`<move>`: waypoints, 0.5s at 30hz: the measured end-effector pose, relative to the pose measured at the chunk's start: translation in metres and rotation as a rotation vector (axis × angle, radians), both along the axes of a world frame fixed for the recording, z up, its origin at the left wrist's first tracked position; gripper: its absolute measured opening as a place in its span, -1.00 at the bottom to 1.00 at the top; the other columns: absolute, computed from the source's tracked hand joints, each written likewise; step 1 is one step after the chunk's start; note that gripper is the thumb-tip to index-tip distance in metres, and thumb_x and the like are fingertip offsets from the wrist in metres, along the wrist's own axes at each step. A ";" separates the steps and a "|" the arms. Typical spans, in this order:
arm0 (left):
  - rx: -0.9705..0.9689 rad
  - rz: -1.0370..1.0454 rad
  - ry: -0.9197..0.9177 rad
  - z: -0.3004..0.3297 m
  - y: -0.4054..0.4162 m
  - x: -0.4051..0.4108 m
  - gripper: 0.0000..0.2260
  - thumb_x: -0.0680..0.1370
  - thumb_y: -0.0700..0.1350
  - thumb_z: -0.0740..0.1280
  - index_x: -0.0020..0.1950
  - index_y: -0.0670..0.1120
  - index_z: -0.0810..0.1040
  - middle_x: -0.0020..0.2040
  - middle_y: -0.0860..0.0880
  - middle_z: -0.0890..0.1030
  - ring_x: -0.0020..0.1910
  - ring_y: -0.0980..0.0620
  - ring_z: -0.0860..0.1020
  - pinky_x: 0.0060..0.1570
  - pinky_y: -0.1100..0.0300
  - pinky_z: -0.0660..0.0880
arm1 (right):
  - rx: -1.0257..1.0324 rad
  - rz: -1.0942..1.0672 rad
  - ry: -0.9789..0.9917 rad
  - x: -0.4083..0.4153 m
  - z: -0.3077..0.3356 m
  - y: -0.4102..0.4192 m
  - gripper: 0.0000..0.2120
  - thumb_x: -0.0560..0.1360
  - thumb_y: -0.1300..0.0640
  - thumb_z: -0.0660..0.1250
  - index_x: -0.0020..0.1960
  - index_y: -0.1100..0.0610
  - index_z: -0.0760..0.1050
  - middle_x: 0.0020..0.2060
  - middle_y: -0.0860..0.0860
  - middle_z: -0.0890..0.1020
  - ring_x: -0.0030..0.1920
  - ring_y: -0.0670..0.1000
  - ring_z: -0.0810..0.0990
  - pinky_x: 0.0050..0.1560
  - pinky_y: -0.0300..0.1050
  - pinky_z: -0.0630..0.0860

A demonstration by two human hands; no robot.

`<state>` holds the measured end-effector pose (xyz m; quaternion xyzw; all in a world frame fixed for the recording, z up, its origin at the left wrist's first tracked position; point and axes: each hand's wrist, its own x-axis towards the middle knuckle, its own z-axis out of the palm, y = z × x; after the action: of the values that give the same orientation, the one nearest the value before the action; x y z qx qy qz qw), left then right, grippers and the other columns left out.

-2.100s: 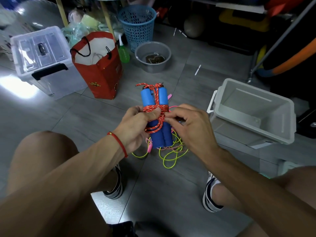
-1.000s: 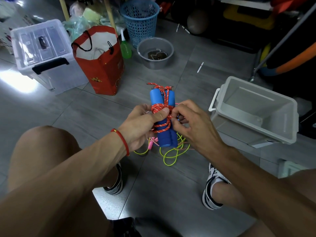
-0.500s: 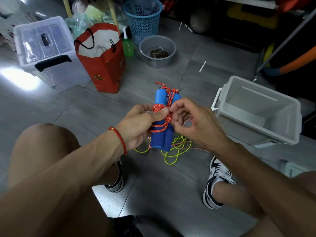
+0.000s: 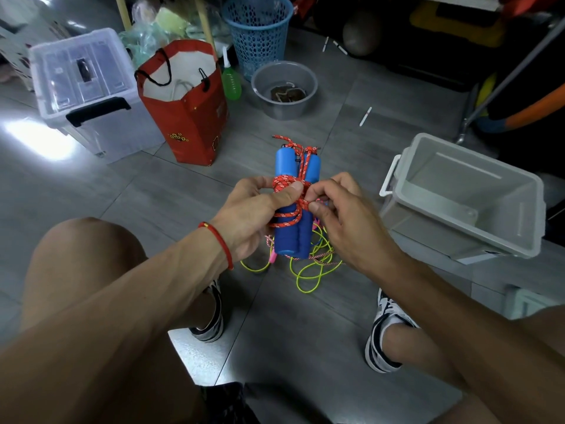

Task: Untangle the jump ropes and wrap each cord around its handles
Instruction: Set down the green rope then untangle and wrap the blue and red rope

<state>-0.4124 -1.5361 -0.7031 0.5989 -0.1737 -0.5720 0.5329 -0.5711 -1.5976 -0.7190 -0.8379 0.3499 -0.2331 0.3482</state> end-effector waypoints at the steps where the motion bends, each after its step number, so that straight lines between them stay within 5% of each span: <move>1: -0.009 -0.008 -0.001 0.000 0.000 0.000 -0.58 0.51 -0.14 0.47 0.30 -0.28 0.49 0.04 -0.21 0.67 -0.05 -0.11 0.66 -0.04 -0.06 0.64 | -0.001 0.010 0.021 0.000 0.000 0.000 -0.91 0.58 0.28 0.31 0.05 0.14 0.53 0.00 -0.06 0.39 -0.02 -0.14 0.42 0.02 -0.46 0.31; 7: -0.026 -0.034 -0.003 0.002 -0.001 0.000 -0.60 0.54 -0.12 0.44 0.29 -0.30 0.50 0.14 -0.28 0.65 -0.01 -0.14 0.65 0.00 -0.05 0.63 | -0.002 0.120 0.007 -0.003 -0.001 -0.006 -0.92 0.57 0.30 0.32 0.04 0.16 0.53 0.02 0.01 0.45 0.01 -0.07 0.45 0.05 -0.37 0.35; 15: -0.017 0.009 -0.004 0.001 -0.003 0.001 -0.58 0.53 -0.10 0.46 0.29 -0.29 0.51 0.14 -0.28 0.64 0.00 -0.14 0.66 0.03 -0.11 0.63 | -0.252 -0.027 -0.103 -0.002 -0.001 0.002 -0.88 0.52 0.27 0.42 0.05 0.17 0.62 -0.07 -0.02 0.62 -0.09 -0.06 0.57 -0.03 -0.30 0.47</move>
<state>-0.4116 -1.5393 -0.7023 0.5964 -0.1768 -0.5669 0.5401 -0.5732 -1.5959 -0.7199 -0.8572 0.3105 -0.3226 0.2545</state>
